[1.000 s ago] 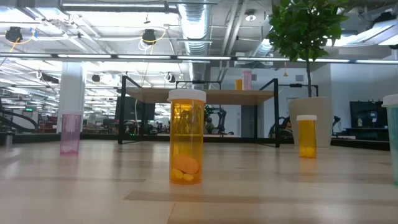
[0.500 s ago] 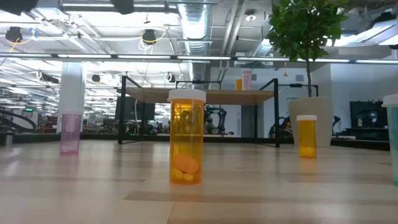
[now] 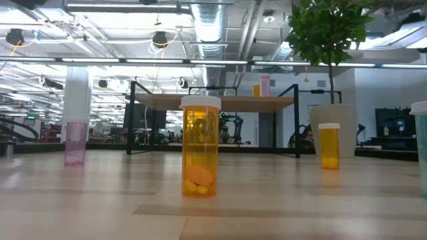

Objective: Pick and place medicine bottles onto shelf by color
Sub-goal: Put the top small blue pill bottle on the shelf

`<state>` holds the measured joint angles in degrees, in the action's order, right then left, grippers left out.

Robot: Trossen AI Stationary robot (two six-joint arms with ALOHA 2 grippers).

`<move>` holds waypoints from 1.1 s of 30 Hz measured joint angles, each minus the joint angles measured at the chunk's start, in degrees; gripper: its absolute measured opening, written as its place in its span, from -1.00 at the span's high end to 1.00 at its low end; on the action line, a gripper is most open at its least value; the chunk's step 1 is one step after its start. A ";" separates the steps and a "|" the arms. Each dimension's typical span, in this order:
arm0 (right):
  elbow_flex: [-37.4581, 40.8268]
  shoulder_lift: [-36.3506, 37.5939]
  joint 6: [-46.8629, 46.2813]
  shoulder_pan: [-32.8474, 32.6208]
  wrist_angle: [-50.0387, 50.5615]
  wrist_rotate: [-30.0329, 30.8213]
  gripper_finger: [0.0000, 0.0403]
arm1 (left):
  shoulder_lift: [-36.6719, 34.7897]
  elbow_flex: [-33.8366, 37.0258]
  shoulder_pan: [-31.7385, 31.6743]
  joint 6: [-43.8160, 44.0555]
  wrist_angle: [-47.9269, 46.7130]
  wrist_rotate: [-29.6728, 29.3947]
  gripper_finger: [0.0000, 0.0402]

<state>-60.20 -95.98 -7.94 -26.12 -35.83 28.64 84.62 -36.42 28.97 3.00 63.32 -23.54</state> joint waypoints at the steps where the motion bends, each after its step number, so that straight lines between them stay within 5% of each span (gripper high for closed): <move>1: 0.00 0.00 -0.38 0.00 -0.02 -0.02 0.41 | 0.00 0.00 -0.22 0.21 -0.13 0.08 -0.35; 21: 0.00 0.00 -1.02 0.34 0.42 -0.02 0.41 | 5.88 -3.30 -3.71 0.20 0.49 0.68 -0.33; 33: -0.11 0.04 -1.64 -0.24 1.79 -0.25 0.41 | 4.62 -4.83 -2.59 -2.71 -1.63 1.48 0.00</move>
<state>-60.31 -95.94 -9.58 -26.37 -34.04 28.39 89.23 -41.25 26.38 0.30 61.69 -22.06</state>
